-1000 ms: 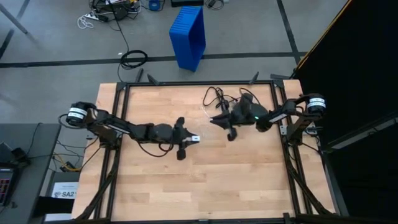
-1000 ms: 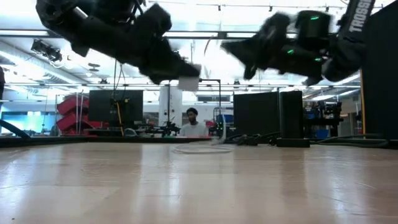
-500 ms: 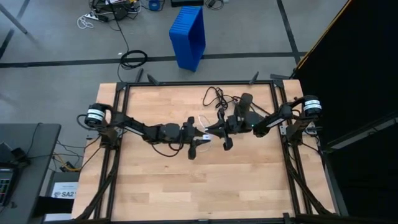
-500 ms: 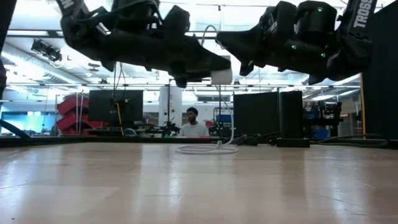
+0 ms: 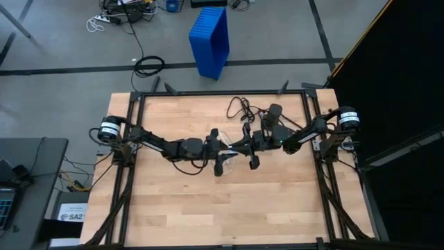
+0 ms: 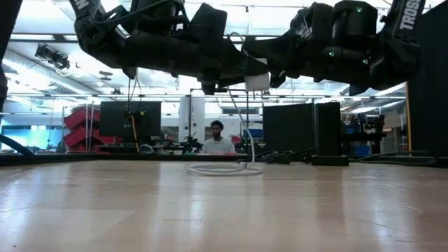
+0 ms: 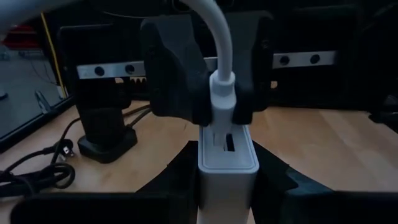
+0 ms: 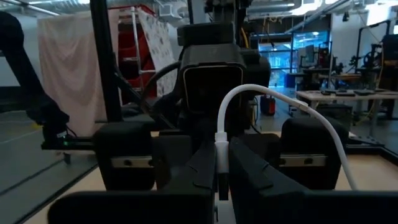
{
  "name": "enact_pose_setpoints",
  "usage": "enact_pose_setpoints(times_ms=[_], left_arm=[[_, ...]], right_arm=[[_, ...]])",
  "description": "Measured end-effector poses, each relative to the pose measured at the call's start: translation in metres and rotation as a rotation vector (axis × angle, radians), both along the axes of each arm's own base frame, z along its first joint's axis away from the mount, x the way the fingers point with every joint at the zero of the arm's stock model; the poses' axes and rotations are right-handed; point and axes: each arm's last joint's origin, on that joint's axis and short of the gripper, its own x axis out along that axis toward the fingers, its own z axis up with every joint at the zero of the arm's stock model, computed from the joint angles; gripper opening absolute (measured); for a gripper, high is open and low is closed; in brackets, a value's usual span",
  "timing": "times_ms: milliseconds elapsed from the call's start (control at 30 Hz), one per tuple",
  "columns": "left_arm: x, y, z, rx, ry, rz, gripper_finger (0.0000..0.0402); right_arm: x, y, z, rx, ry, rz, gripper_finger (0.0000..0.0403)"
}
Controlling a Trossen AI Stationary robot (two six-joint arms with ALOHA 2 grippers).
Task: Insert USB
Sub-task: Insert the white charger cable into the white charger adapter
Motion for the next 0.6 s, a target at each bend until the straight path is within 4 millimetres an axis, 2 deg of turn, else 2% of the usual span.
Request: enact_pose_setpoints(times_ms=[600], left_arm=[[-0.0036, 0.0017, -0.0024, -0.006, -0.014, 0.052, 0.0075]], right_arm=[[0.0002, -0.0001, -0.0011, 0.001, 0.015, 0.001, 0.0]])
